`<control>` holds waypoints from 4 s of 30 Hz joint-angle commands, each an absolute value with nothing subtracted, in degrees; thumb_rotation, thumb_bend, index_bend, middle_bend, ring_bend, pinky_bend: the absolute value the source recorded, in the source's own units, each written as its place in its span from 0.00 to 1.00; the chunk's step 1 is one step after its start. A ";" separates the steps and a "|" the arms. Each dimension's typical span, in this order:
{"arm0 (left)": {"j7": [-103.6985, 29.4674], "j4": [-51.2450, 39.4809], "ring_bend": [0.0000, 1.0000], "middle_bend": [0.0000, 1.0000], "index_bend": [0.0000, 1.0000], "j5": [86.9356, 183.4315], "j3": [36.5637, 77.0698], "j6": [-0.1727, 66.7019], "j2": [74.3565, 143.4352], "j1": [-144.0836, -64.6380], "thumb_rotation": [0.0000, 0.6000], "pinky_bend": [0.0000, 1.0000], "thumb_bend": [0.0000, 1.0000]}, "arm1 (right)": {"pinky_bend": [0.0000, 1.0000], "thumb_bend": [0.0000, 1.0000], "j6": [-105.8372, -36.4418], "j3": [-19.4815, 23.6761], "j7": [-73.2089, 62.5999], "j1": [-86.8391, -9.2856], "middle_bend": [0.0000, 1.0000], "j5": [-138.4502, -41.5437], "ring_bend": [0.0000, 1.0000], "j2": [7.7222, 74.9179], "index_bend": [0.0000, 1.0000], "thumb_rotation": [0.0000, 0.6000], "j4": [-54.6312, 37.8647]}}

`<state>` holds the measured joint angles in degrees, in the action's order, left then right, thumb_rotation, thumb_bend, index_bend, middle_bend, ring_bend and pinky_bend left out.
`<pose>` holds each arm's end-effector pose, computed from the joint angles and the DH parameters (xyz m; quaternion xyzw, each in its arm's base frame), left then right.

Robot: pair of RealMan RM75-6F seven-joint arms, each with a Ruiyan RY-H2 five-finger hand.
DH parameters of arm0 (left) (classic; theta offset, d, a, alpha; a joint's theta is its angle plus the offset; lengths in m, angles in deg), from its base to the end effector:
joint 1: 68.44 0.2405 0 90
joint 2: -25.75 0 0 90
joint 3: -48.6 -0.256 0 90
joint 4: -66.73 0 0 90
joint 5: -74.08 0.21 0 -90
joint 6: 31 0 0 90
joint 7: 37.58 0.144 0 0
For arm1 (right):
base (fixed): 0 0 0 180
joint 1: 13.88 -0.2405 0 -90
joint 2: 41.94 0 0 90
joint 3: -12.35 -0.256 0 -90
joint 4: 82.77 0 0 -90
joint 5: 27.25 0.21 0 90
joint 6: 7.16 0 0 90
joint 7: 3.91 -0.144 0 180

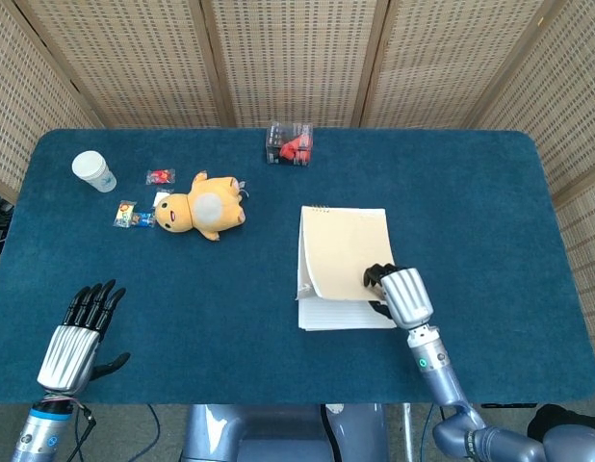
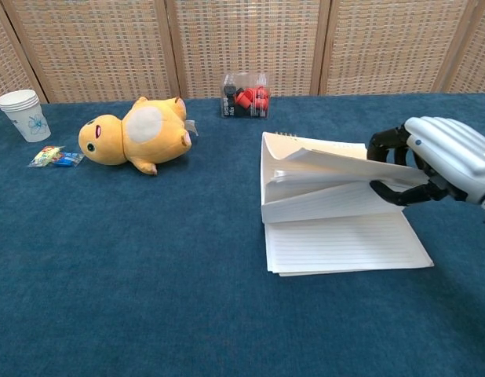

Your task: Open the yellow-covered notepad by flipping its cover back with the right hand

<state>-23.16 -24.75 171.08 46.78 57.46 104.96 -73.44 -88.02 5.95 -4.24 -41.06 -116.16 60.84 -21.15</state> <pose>-0.2567 0.1590 0.0702 -0.6504 -0.3400 -0.4269 0.5284 -0.2086 -0.2914 -0.0230 0.6460 -0.3202 0.5201 0.4578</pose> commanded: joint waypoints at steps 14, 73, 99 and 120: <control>-22.76 -24.85 0.00 0.00 0.00 171.52 46.66 57.85 105.10 -73.33 1.00 0.05 0.06 | 0.81 0.62 -95.61 12.53 -6.02 -35.58 0.75 -123.19 0.65 54.37 0.75 1.00 -19.57; -21.70 -25.36 0.00 0.00 0.00 172.38 46.52 57.91 105.36 -73.26 1.00 0.05 0.06 | 0.81 0.62 -104.02 13.17 0.87 -27.71 0.75 -131.33 0.65 43.70 0.75 1.00 -13.38; -24.23 -24.65 0.00 0.00 0.00 169.53 47.07 55.06 105.25 -74.38 1.00 0.05 0.06 | 0.82 0.62 -84.03 -0.98 16.56 -43.04 0.75 -120.93 0.66 37.99 0.75 1.00 -0.55; -25.50 -24.79 0.00 0.00 0.00 167.42 47.43 52.81 105.01 -75.49 1.00 0.04 0.06 | 0.82 0.62 -74.59 -6.53 19.16 -53.51 0.75 -112.43 0.66 41.97 0.75 1.00 -6.48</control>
